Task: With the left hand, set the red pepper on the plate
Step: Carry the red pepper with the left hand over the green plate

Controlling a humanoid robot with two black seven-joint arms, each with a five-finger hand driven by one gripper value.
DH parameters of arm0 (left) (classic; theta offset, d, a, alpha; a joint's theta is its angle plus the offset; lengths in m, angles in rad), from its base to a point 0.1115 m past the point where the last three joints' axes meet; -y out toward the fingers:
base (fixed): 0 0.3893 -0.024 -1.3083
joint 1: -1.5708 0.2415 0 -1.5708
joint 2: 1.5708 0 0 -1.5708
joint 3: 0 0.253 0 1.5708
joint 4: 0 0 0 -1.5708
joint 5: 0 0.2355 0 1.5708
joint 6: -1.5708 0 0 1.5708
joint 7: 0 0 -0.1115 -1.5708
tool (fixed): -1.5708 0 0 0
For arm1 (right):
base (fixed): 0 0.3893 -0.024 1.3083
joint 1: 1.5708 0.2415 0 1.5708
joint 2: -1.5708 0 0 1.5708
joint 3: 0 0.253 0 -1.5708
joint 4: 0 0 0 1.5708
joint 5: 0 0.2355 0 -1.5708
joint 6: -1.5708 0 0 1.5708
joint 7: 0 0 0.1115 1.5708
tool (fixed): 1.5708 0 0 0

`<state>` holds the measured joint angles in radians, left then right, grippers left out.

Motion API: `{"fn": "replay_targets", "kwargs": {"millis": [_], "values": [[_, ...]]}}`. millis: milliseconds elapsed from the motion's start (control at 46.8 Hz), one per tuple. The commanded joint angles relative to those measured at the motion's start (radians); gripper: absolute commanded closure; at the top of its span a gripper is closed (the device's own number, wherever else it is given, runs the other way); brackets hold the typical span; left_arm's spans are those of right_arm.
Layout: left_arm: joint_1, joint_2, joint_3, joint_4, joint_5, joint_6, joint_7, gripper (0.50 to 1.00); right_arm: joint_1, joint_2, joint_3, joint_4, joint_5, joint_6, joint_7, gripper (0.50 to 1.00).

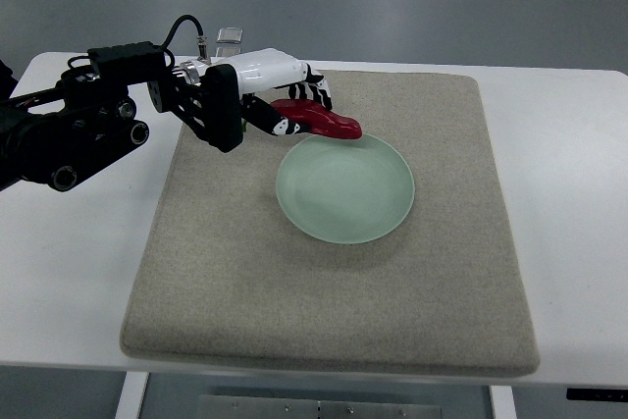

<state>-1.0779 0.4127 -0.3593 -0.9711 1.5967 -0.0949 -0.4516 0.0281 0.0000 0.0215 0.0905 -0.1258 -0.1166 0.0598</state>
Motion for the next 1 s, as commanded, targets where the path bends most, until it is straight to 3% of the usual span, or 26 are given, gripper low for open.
{"fn": "replay_targets", "kwargs": {"millis": [0,534,939,982], "values": [[0.0,-0.02,0.002,-0.011,0.003,-0.016,-0.001,1.0,0.001,0.0,0.0,0.0,0.0,0.0,0.0,0.572],[0.0,-0.124,0.074,-0.011,0.081,-0.017,-0.001,1.0,0.001,0.0,0.0,0.0,0.0,0.0,0.0,0.572],[0.01,-0.13,0.075,0.0,0.088,-0.017,0.001,1.0,0.001,0.0,0.0,0.0,0.0,0.0,0.0,0.572],[0.01,-0.13,0.075,0.0,0.088,-0.016,0.001,0.965,0.0,0.0,0.0,0.0,0.0,0.0,0.0,0.572]]}}
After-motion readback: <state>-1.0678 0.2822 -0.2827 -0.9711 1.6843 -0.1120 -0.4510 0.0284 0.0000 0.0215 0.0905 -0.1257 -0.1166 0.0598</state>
